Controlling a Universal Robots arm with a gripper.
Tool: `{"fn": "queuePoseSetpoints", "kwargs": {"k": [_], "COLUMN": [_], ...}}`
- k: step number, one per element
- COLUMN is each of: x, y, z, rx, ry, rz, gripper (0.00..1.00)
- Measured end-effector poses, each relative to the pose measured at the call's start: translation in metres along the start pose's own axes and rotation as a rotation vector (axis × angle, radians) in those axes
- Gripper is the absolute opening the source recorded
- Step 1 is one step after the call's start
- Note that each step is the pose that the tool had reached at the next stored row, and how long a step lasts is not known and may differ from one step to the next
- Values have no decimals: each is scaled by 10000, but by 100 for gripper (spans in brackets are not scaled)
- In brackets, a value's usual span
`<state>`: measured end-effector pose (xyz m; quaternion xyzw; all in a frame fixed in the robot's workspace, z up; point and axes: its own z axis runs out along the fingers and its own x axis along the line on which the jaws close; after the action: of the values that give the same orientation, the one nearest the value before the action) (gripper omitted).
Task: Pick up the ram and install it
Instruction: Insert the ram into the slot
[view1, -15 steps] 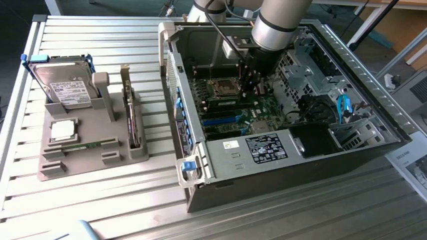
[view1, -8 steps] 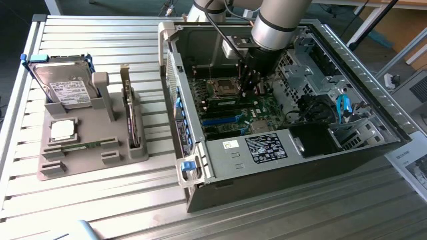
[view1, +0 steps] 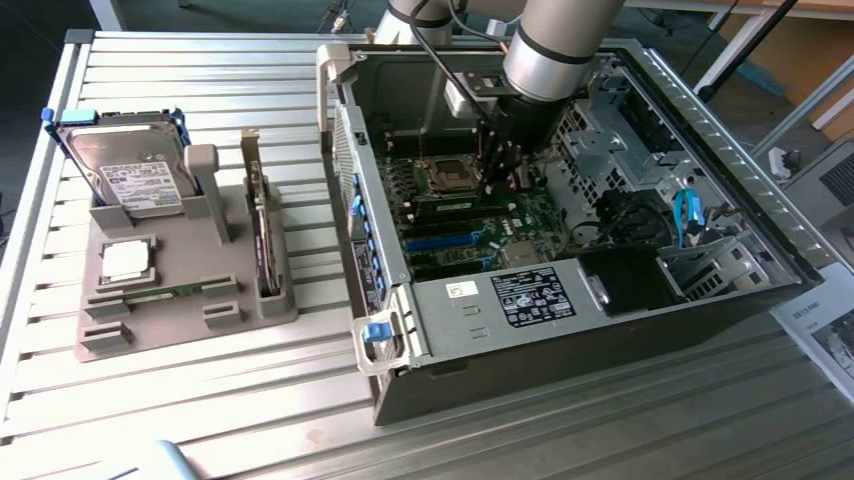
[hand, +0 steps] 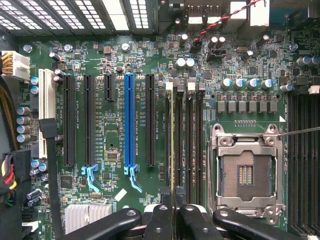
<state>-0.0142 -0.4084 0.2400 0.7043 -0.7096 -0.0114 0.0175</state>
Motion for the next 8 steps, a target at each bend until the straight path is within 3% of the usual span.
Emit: {"fn": "queuePoseSetpoints", "kwargs": {"k": [8], "x": [0], "y": [-5], "z": [7], "rx": [0], "ry": [0], "rz": [0], "gripper": [12]}}
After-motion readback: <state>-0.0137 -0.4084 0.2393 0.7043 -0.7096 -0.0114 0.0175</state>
